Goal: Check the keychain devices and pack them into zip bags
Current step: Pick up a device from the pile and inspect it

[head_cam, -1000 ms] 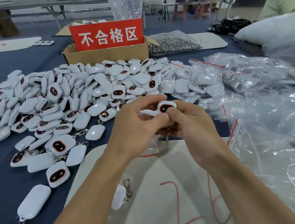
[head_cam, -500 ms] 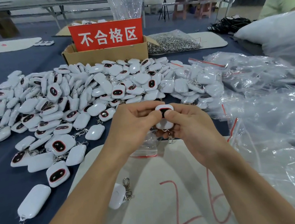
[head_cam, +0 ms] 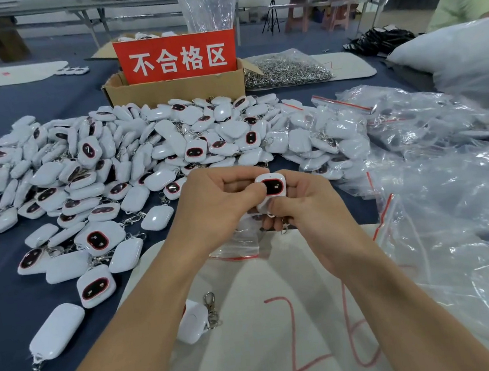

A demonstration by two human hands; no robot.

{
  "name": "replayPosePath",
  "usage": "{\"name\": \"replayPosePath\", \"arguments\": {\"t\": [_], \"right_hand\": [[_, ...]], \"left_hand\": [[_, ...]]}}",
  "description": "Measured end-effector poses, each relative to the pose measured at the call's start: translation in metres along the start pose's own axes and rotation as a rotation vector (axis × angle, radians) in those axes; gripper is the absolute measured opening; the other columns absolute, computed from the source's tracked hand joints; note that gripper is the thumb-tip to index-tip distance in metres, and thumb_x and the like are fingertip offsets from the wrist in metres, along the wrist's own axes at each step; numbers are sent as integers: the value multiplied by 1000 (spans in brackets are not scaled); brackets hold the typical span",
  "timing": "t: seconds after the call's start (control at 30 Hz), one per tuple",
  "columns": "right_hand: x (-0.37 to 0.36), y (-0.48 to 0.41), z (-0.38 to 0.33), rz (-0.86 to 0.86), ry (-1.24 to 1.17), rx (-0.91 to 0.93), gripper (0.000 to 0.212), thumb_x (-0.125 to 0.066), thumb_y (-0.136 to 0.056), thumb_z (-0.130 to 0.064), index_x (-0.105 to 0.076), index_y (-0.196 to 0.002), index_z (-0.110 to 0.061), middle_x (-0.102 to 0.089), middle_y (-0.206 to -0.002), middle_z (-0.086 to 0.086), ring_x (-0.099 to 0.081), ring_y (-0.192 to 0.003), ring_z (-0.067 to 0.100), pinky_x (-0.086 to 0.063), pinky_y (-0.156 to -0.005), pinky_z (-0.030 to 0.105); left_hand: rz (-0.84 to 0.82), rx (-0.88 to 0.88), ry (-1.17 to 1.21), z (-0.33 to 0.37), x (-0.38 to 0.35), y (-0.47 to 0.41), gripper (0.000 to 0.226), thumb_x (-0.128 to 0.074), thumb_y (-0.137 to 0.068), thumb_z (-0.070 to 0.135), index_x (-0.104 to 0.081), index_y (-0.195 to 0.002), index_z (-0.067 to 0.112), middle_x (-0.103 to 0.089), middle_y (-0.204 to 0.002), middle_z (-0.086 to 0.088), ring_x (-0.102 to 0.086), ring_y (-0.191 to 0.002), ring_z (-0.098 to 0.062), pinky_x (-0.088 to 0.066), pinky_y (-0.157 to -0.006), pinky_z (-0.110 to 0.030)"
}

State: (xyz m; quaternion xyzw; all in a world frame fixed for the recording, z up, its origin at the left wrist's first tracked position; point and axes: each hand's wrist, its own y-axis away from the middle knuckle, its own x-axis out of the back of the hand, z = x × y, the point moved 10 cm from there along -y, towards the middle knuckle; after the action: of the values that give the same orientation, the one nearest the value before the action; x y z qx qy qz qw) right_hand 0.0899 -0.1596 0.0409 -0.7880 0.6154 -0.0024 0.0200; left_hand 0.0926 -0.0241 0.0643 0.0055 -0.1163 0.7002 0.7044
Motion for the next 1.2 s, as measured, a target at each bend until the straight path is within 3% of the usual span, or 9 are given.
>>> {"name": "replayPosePath", "arguments": {"t": [0.1,0.27,0.4,0.57,0.77,0.93,1.07,1.13,1.2], "right_hand": [[3,1,-4,58,28,26,30,-59,-88,10,-75,-95,-15,-71,-69,-1,-63,-57,8,-48,-54,18],[11,5,-16,197,385,141,26,-61,-88,-6,-73,-91,-29,-75,-77,-6,-72,-76,18,-61,-78,50],[24,12,-29,346,289,258,34,-68,-82,2,-78,-90,-29,-78,-86,-8,-74,-82,18,-62,-83,44],[32,14,-32,407,163,316,39,-71,-83,11,-79,-85,-28,-78,-88,-20,-75,-88,1,-55,-80,14],[35,9,-23,363,67,171,23,-75,-84,-1,-82,-90,-23,-79,-78,1,-73,-69,16,-60,-68,27],[22,3,2,269,-311,-90,16,-64,-97,-1,-72,-109,-9,-69,-68,11,-59,-50,20,-49,-49,25],[28,5,4,303,-345,-118,11,-65,-99,-13,-76,-98,-10,-60,-64,6,-43,-48,14,-32,-44,20],[33,5,1,316,-323,-101,11,-67,-98,-17,-75,-95,-12,-57,-60,4,-39,-44,12,-26,-41,19],[33,6,0,303,-338,-99,11,-67,-98,-19,-76,-95,-12,-56,-59,4,-39,-43,12,-26,-41,19]], "left_hand": [[-10,-37,9,5,-1,1,21,-79,-76,27,-83,-93,39,-81,-87,7,-78,-87,-11,-58,-77,-18],[82,-115,-93,16,9,5,13,-88,-79,20,-84,-88,28,-79,-79,10,-78,-77,-9,-59,-70,-18],[174,-219,-324,28,19,10,23,-84,-77,15,-80,-83,37,-75,-74,22,-73,-73,4,-60,-74,-19],[271,-362,-487,35,16,19,26,-82,-78,4,-83,-87,28,-72,-93,27,-71,-76,8,-56,-76,-14],[258,-272,-391,30,24,12,18,-81,-80,23,-80,-86,40,-74,-80,28,-72,-74,6,-60,-77,-22],[74,-131,-133,18,20,1,44,-81,-73,22,-76,-115,34,-79,-104,14,-75,-100,-4,-59,-94,-29],[-10,-80,-190,20,36,-2,40,-78,-70,24,-78,-109,35,-80,-102,13,-75,-98,-5,-61,-92,-35],[-288,2,-352,9,31,0,52,-84,-66,32,-75,-117,40,-71,-124,22,-65,-116,5,-53,-104,-29],[-617,62,-539,-8,17,15,78,-91,-58,36,-65,-130,52,-43,-151,35,-38,-138,16,-32,-115,-15]]}}
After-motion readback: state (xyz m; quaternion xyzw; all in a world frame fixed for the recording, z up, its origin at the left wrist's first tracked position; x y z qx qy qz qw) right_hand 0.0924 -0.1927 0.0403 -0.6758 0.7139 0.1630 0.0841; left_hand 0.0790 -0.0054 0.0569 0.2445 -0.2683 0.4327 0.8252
